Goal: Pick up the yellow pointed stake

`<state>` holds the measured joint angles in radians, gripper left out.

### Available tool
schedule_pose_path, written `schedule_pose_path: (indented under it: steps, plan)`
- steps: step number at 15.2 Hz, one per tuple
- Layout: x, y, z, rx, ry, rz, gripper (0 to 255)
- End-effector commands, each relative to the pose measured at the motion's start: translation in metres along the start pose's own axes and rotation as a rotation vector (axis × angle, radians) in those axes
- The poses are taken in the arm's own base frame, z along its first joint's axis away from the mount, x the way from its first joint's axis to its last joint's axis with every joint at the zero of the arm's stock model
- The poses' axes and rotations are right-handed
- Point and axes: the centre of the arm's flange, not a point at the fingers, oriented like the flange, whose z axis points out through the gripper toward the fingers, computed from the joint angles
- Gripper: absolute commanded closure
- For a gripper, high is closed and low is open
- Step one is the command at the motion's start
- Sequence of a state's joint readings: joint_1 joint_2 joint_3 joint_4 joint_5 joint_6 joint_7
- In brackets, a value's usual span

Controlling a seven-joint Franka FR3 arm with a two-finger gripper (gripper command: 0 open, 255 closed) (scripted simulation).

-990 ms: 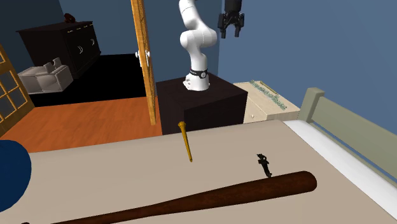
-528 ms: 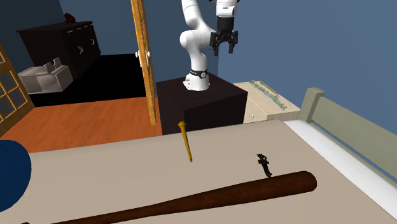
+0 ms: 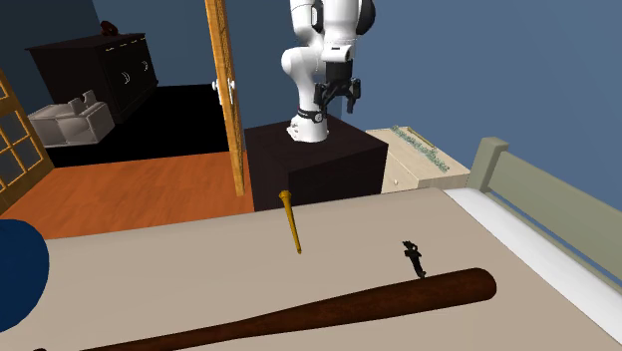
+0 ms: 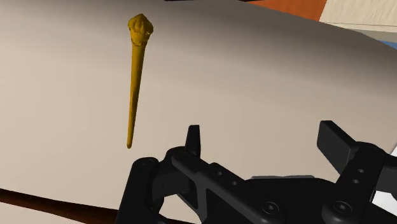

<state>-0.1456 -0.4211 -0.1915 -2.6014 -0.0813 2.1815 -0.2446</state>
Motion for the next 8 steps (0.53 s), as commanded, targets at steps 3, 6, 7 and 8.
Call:
schedule_pose_path:
  steps: [3, 6, 7, 8]
  plan:
    - [0.01, 0.033, 0.045, 0.006, -0.003, 0.038, 0]
    - [0.018, 0.057, 0.076, 0.012, -0.007, 0.067, 0]
    - [0.02, 0.065, 0.086, 0.014, -0.008, 0.076, 0]
    - [0.022, 0.073, 0.097, 0.016, -0.009, 0.086, 0]
